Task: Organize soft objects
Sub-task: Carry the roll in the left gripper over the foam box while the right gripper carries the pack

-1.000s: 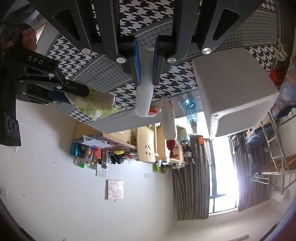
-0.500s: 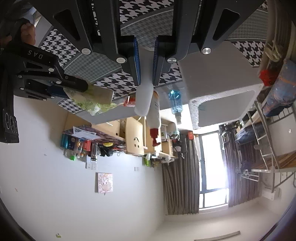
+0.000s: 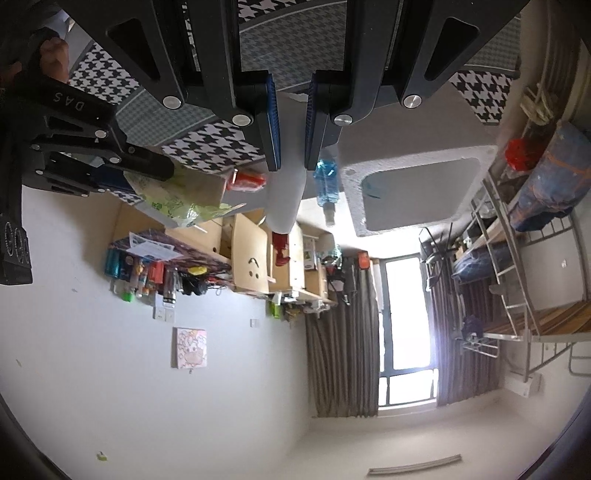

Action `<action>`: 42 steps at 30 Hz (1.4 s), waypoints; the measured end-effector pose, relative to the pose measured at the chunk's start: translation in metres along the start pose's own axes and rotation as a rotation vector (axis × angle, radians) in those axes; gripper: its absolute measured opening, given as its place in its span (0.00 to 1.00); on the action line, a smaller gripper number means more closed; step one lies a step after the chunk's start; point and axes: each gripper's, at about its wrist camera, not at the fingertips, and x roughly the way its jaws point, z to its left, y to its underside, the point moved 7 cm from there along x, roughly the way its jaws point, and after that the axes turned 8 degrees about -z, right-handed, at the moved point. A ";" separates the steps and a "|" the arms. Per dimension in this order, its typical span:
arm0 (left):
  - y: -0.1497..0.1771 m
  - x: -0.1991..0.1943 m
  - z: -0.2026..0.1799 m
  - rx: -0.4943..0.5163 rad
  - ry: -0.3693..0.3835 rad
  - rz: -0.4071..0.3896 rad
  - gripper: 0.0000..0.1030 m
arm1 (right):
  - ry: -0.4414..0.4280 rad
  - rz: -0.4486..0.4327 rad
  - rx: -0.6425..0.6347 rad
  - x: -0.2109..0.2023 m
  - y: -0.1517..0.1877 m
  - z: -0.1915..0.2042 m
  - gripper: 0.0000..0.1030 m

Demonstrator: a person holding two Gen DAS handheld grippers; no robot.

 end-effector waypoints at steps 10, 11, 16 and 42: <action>-0.013 0.001 0.011 -0.009 -0.036 -0.027 0.13 | -0.016 -0.016 -0.003 0.008 -0.016 0.009 0.35; -0.015 0.001 0.013 -0.010 -0.038 -0.029 0.13 | -0.022 -0.017 -0.004 0.010 -0.018 0.011 0.35; -0.020 0.002 0.022 -0.026 -0.063 -0.040 0.13 | -0.032 -0.016 -0.019 0.017 -0.024 0.019 0.35; -0.042 0.013 0.067 -0.060 -0.218 -0.054 0.14 | -0.085 -0.011 -0.062 0.055 -0.051 0.040 0.35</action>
